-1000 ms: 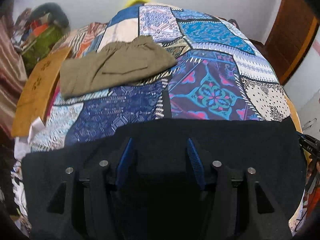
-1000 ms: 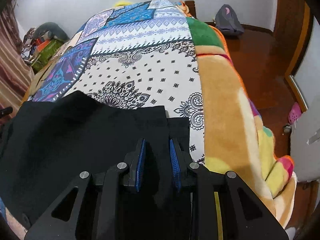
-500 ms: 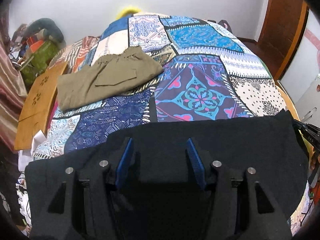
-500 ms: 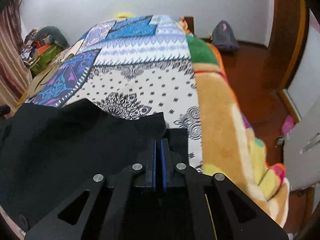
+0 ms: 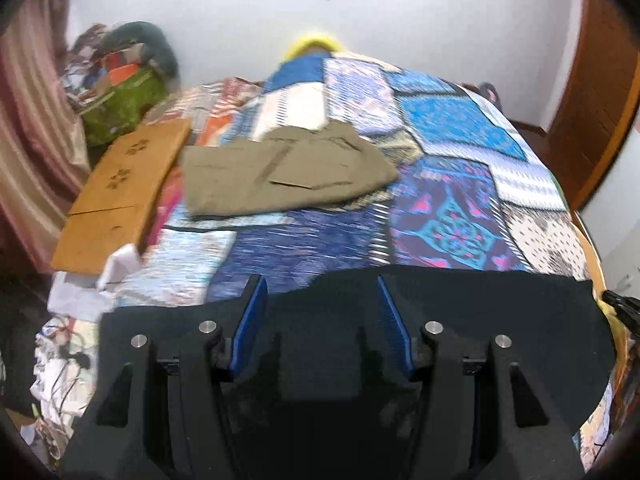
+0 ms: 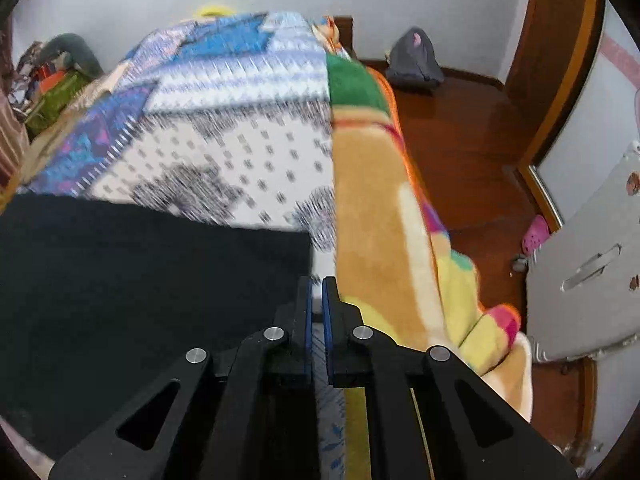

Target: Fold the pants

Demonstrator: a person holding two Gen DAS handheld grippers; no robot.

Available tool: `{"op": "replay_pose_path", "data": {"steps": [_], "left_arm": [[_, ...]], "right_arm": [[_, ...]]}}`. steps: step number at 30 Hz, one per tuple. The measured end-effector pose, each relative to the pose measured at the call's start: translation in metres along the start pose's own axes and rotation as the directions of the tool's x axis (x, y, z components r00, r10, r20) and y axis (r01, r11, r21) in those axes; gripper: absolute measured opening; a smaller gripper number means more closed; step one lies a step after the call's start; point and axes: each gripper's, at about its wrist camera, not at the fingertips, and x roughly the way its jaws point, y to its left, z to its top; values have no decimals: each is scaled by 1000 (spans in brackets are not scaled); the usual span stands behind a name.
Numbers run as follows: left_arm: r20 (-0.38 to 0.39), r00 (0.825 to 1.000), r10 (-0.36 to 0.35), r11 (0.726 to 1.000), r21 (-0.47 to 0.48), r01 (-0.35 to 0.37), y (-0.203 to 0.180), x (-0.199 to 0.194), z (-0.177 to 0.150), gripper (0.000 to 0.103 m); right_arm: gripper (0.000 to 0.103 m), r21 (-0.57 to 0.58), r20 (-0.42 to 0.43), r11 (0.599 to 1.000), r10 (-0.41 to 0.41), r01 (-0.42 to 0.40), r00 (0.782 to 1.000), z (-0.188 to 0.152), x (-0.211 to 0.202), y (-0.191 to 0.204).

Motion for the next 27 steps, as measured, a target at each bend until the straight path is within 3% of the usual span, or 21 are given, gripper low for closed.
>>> {"op": "replay_pose_path", "data": {"steps": [4, 9, 12, 15, 17, 22, 25, 27], "left_arm": [[29, 998, 56, 998, -41, -55, 42, -18, 0, 60], [55, 989, 136, 987, -97, -130, 105, -40, -5, 65], [58, 987, 150, 980, -142, -140, 141, -48, -10, 71], [56, 987, 153, 977, -162, -142, 171, -48, -17, 74], [41, 987, 154, 977, -154, -146, 185, -43, -23, 75], [-22, 996, 91, 980, -177, -94, 215, -16, -40, 76], [-61, 997, 47, 979, -195, -58, 222, 7, -49, 76], [-87, 996, 3, 978, -205, -21, 221, 23, -54, 75]], "right_arm": [[23, -49, 77, 997, 56, -52, 996, 18, -34, 26], [25, -171, 135, 976, 158, -135, 978, 41, -63, 86], [27, -234, 145, 951, 241, -203, 960, 55, -73, 130], [39, -294, 147, 919, 314, -262, 938, 64, -79, 178], [42, -338, 134, 892, 362, -301, 923, 71, -80, 216], [43, -443, 59, 820, 429, -361, 902, 76, -67, 296], [54, -503, 2, 782, 427, -368, 904, 75, -46, 340], [54, -525, -50, 756, 431, -391, 901, 74, -30, 362]]}}
